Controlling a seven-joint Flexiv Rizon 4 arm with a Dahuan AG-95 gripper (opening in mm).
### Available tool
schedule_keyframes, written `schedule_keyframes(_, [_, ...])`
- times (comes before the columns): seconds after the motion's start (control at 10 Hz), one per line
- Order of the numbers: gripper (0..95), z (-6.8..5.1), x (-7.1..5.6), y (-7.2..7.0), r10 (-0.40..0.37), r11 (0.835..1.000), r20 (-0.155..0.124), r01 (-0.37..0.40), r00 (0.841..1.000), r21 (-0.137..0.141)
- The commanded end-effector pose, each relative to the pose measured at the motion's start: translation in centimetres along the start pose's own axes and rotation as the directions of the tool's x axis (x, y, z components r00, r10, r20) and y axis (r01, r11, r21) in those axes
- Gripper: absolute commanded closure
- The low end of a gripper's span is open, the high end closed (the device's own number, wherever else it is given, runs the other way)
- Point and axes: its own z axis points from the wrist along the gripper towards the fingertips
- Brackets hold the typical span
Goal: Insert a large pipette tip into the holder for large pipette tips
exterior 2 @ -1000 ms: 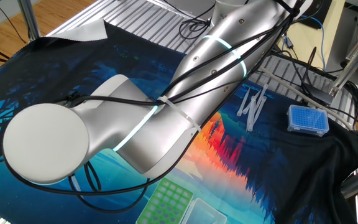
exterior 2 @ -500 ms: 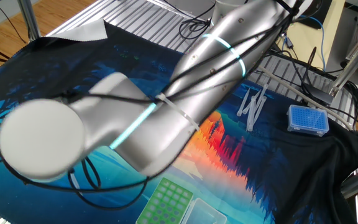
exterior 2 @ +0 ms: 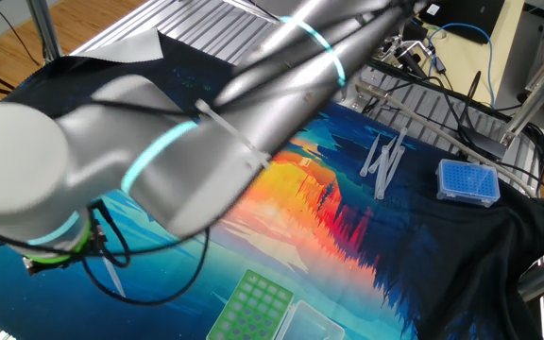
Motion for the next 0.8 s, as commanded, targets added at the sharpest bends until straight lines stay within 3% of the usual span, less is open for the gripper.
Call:
schedule_keyframes(0.1, [95.0,0.02,0.03,-0.04,0.012,1.0,-0.051,-0.01,0.999,0.024])
schedule_keyframes(0.5, [95.0,0.02,0.03,-0.04,0.02,0.999,-0.085,-0.017,0.996,0.037])
schedule_keyframes(0.8, [95.0,0.02,0.03,-0.04,0.023,0.999,-0.088,-0.02,0.996,0.037])
